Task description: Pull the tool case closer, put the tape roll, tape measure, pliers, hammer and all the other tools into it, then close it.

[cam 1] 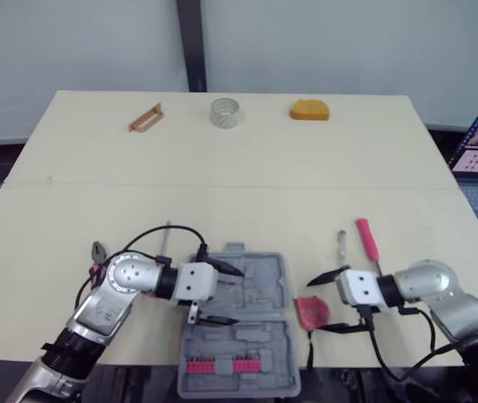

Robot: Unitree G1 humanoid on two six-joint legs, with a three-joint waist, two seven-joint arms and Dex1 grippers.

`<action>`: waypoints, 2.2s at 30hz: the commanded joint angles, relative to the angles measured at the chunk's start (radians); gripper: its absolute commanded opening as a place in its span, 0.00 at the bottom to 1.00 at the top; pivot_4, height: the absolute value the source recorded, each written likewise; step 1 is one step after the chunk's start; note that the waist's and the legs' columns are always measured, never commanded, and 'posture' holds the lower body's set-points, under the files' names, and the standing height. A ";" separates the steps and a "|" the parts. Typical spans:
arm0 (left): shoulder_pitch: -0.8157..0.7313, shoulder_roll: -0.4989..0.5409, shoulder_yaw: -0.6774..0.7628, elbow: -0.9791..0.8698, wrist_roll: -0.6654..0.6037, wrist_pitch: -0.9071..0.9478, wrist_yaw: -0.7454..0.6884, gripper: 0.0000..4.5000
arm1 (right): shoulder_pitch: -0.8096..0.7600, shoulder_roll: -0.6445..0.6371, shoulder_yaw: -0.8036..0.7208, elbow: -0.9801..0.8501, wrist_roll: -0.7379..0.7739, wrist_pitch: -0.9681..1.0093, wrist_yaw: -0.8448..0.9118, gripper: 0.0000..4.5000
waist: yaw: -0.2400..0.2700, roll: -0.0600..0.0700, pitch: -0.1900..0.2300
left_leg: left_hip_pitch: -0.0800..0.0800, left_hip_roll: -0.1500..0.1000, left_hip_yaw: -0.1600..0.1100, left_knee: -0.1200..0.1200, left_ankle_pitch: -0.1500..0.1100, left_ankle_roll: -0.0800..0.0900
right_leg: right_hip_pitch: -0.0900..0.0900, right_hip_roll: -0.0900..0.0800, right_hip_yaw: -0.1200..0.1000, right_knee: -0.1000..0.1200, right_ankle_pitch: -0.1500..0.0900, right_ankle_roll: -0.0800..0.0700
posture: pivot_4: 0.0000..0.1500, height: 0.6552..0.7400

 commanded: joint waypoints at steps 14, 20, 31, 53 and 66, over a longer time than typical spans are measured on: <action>0.044 0.003 0.001 -0.036 0.022 -0.014 0.037 1.00 | -0.027 0.050 0.001 0.107 -0.035 -0.058 0.010 1.00 | 0.000 0.000 0.000 | 0.000 0.000 0.000 0.000 0.000 0.000 | 0.000 0.000 0.000 0.001 0.000 0.000 | 1.00 1.00; 0.041 0.007 0.001 -0.032 0.022 -0.017 0.034 1.00 | -0.022 0.060 -0.005 0.102 -0.033 -0.041 0.004 0.94 | 0.000 0.000 0.000 | 0.000 0.000 0.000 0.000 0.000 0.000 | 0.000 0.000 0.000 0.001 0.000 0.000 | 1.00 1.00; 0.042 0.002 0.006 -0.037 0.022 -0.005 0.051 1.00 | 0.001 0.033 -0.031 -0.008 0.012 0.048 0.016 0.65 | -0.001 0.000 0.000 | 0.000 0.000 0.000 0.000 0.000 0.000 | 0.000 0.000 0.000 0.001 0.000 0.000 | 1.00 1.00; 0.076 0.024 0.169 -0.010 -0.021 0.052 0.141 1.00 | -0.591 0.100 0.357 -0.363 -0.224 0.926 -0.132 0.65 | -0.011 0.002 0.001 | -0.001 0.001 0.000 0.000 0.000 0.000 | -0.003 0.000 -0.001 0.003 0.000 -0.001 | 1.00 1.00; 0.068 0.008 0.154 -0.001 -0.011 0.044 0.166 1.00 | -0.611 0.176 0.466 -0.358 -0.320 1.012 -0.157 0.65 | -0.029 0.002 0.001 | -0.001 0.001 0.000 0.000 0.000 -0.001 | -0.004 0.000 -0.001 0.004 0.000 -0.001 | 1.00 1.00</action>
